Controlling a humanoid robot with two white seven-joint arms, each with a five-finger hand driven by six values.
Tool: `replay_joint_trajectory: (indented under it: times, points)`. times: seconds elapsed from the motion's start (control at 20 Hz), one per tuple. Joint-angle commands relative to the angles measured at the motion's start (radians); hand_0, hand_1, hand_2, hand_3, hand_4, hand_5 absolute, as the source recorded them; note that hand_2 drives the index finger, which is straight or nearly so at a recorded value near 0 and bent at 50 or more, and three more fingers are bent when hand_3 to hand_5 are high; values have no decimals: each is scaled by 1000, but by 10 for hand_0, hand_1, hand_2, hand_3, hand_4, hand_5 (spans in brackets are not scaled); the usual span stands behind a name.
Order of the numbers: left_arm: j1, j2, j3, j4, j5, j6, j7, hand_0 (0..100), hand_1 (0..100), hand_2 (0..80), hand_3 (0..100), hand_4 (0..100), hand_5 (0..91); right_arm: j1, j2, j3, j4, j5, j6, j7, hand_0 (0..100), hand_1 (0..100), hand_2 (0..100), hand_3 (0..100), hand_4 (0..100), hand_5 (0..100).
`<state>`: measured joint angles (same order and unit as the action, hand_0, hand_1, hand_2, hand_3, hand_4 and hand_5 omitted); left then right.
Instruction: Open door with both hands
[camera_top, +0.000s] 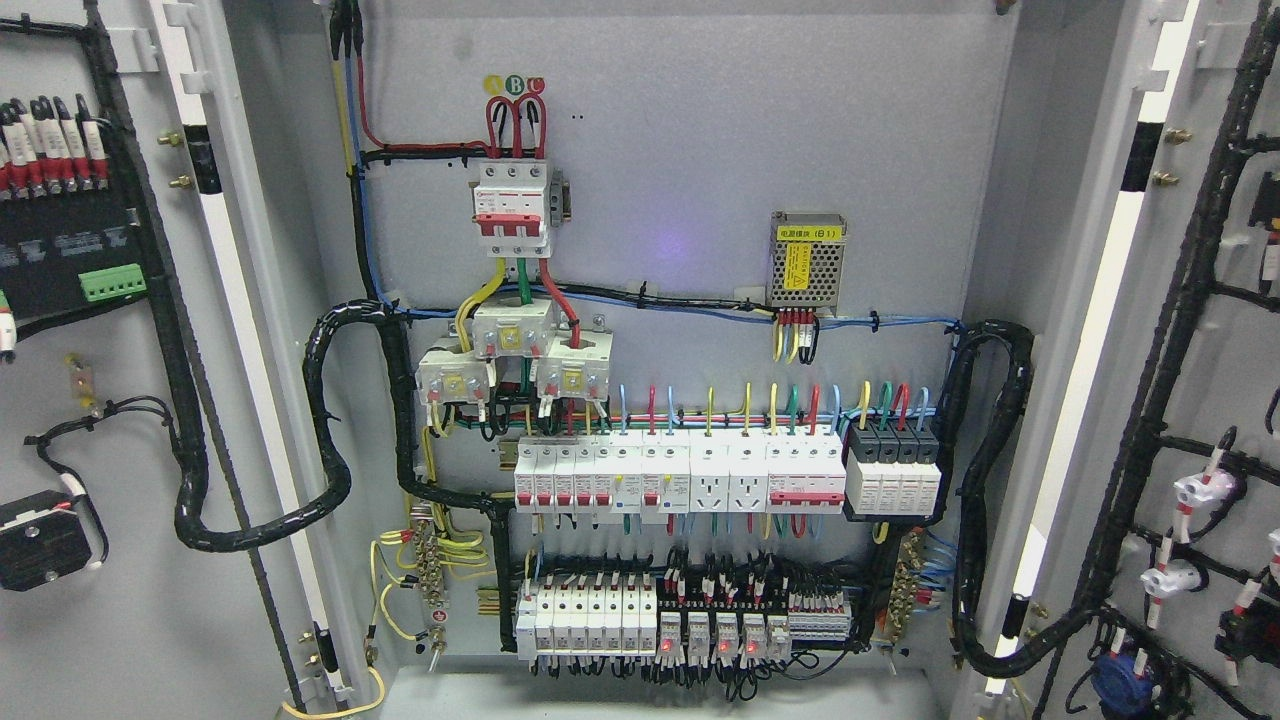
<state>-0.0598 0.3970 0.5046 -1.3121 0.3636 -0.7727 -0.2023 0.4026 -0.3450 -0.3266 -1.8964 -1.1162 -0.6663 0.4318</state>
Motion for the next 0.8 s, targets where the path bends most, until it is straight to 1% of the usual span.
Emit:
replay_joint_trajectory:
  times: [0.0, 0.1, 0.4, 0.6, 0.75]
  points:
    - [-57, 65, -38, 250, -5, -675, -2, 0, 0, 0, 0, 0, 0, 16, 1, -54, 13, -5, 1, -1, 0, 0, 0, 0, 0, 0]
    - [-84, 79, -69, 274, -5, -675, 0, 0, 0, 0, 0, 0, 0, 22, 1, -49, 10, -7, 1, -1, 0, 0, 0, 0, 0, 0]
    - [-109, 82, -74, 292, -5, -675, 0, 0, 0, 0, 0, 0, 0, 32, 1, -29, -27, -7, 2, -1, 0, 0, 0, 0, 0, 0]
    - [-104, 80, -89, 277, -5, -675, 1, 0, 0, 0, 0, 0, 0, 32, -2, 33, -44, -5, 2, 1, 0, 0, 0, 0, 0, 0]
    - [-103, 82, -167, 243, -3, -677, 4, 0, 0, 0, 0, 0, 0, 36, -3, 83, -61, -1, 2, 2, 0, 0, 0, 0, 0, 0]
